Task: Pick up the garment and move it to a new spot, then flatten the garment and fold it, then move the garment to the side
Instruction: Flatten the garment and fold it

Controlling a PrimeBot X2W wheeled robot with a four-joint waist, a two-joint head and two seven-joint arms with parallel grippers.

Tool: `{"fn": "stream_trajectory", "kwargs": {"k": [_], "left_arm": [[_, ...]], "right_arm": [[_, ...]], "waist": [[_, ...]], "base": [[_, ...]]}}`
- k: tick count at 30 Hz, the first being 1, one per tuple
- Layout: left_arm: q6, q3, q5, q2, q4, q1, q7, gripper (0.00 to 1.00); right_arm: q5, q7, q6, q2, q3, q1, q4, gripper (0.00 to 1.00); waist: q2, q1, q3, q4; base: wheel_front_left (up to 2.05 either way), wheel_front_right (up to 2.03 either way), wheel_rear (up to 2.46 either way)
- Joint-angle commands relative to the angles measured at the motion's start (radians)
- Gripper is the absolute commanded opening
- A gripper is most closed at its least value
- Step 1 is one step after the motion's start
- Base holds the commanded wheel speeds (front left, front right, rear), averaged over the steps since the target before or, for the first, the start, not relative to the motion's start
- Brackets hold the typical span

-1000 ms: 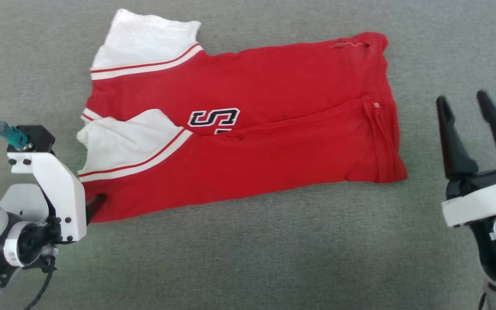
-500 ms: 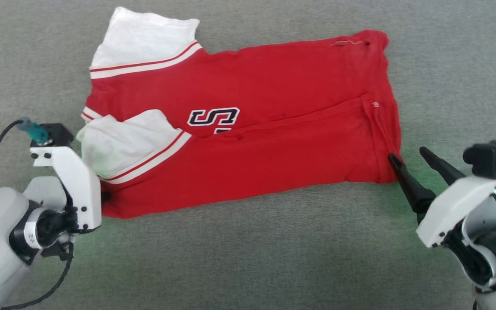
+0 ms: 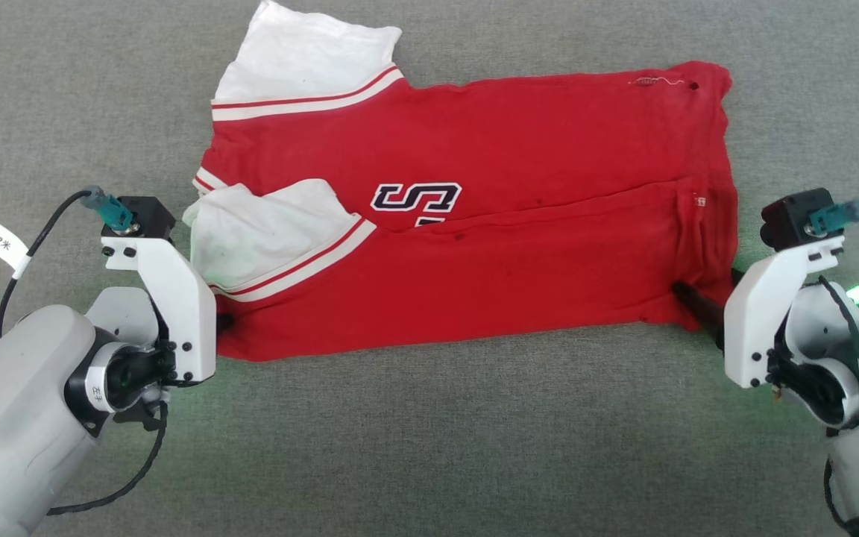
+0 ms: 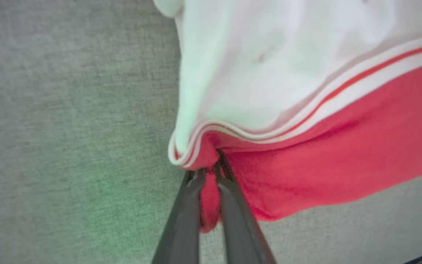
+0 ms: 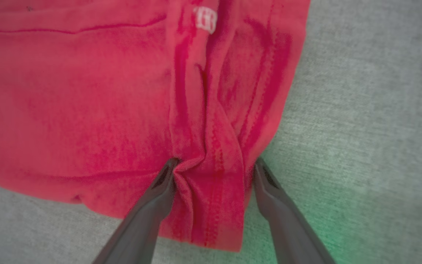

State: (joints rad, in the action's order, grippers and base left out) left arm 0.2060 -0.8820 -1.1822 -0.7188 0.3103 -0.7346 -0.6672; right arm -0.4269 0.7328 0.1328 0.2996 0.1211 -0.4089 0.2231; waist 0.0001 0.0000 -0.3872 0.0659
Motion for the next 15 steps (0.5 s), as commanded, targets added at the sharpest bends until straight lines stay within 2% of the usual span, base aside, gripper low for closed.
{"fn": "stream_trajectory", "kwargs": {"k": [1,2,5,7,8,15], "left_arm": [[-0.009,-0.031,0.000,0.044,0.012,0.026,0.001,0.03],[-0.009,-0.030,0.000,0.045,0.014,0.025,0.001,0.06],[-0.009,-0.024,-0.001,0.036,0.010,0.020,0.002,0.07],[-0.004,-0.017,-0.008,0.023,-0.001,0.022,-0.004,0.00],[0.001,-0.013,-0.012,0.015,-0.011,0.025,-0.007,0.00],[0.069,0.019,-0.024,-0.080,-0.150,0.031,-0.039,0.00]], "right_arm": [[0.008,0.063,-0.004,-0.014,0.038,0.057,0.081,0.35],[0.000,0.079,-0.003,-0.012,0.049,0.056,0.079,0.00],[-0.015,0.112,-0.003,0.008,0.046,0.040,0.050,0.00],[-0.033,0.131,-0.003,0.026,0.043,0.027,0.015,0.00],[-0.044,0.145,-0.003,0.032,0.041,0.024,-0.006,0.00],[-0.111,0.238,-0.002,0.102,0.022,0.039,-0.184,0.00]], "waist": [[-0.0001,0.0000,-0.001,0.005],[-0.0001,0.0000,0.000,0.007],[-0.0001,0.0000,0.003,0.010],[-0.0001,0.0000,0.007,0.009],[-0.0001,0.0000,0.010,0.008],[-0.0001,0.0000,0.033,0.006]], "base": [[0.00,0.00,0.00],[0.00,0.00,0.00],[0.00,0.00,0.00],[0.00,0.00,0.00],[0.00,0.00,0.00],[0.00,0.00,0.00]]}}
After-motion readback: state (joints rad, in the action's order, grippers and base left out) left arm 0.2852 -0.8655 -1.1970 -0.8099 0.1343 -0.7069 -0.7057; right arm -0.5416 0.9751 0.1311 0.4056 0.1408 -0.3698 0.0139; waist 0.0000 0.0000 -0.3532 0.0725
